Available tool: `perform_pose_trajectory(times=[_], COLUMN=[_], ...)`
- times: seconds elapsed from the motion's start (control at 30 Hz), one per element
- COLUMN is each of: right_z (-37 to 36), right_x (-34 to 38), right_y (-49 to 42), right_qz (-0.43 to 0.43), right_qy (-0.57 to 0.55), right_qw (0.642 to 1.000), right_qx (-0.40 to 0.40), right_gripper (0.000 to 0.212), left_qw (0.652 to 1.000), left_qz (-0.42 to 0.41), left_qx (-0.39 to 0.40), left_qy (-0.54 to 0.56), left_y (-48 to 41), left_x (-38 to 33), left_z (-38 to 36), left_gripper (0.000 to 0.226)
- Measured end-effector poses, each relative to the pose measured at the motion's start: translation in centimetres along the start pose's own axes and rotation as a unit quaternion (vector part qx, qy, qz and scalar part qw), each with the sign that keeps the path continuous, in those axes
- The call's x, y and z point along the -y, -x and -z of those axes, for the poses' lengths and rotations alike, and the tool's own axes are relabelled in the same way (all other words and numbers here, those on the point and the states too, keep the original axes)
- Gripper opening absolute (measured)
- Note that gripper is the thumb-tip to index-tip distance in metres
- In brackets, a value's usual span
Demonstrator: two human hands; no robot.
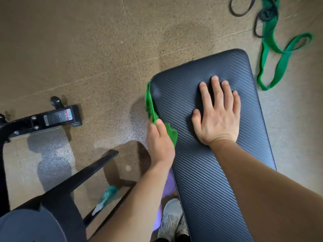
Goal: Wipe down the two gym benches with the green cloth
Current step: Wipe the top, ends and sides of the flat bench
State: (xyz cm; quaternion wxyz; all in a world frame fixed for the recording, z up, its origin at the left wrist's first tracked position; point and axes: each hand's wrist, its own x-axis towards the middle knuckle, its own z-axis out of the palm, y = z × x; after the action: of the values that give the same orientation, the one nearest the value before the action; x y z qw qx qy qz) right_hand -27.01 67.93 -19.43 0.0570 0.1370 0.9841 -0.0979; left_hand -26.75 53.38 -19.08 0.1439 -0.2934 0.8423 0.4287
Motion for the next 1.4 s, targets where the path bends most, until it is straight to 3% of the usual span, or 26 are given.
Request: perform_pose_trajectory(times=[0.1, 0.4, 0.53, 0.67, 0.8, 1.03, 1.23, 1.4], right_z=[-0.1, -0.1, -0.2, -0.2, -0.3, -0.3, -0.3, -0.3], right_x=[-0.1, 0.0, -0.1, 0.0, 0.0, 0.2, 0.3, 0.2], right_y=[0.0, 0.0, 0.0, 0.0, 0.0, 0.0, 0.0, 0.1], right_qz=[0.000, -0.002, -0.002, -0.004, -0.004, -0.009, -0.009, -0.011], right_qy=[-0.001, -0.002, 0.002, 0.005, 0.010, 0.025, 0.025, 0.029], right_qw=[1.000, 1.000, 1.000, 1.000, 1.000, 1.000, 0.999, 0.999], right_qx=[0.000, 0.002, -0.005, -0.003, -0.005, -0.011, -0.023, -0.018], right_gripper=[0.074, 0.075, 0.075, 0.075, 0.075, 0.074, 0.074, 0.074], left_qw=[1.000, 0.986, 0.976, 0.940, 0.897, 0.818, 0.802, 0.790], left_qz=[-0.017, -0.152, -0.178, -0.191, -0.246, -0.333, -0.378, -0.432], left_qx=[0.005, -0.044, 0.043, 0.147, 0.173, 0.238, 0.279, 0.233], left_qy=[-0.018, -0.051, -0.114, -0.242, -0.325, -0.404, -0.368, -0.367], left_y=[2.4, -7.4, -11.9, -13.3, -13.4, -10.9, -9.2, -10.5], left_x=[1.2, -5.0, -7.6, -10.4, -12.0, -17.0, -19.2, -16.4], left_z=[0.2, -1.4, -0.9, -0.6, -1.0, -6.3, -10.1, -5.8], left_gripper=[0.039, 0.044, 0.042, 0.044, 0.038, 0.047, 0.045, 0.040])
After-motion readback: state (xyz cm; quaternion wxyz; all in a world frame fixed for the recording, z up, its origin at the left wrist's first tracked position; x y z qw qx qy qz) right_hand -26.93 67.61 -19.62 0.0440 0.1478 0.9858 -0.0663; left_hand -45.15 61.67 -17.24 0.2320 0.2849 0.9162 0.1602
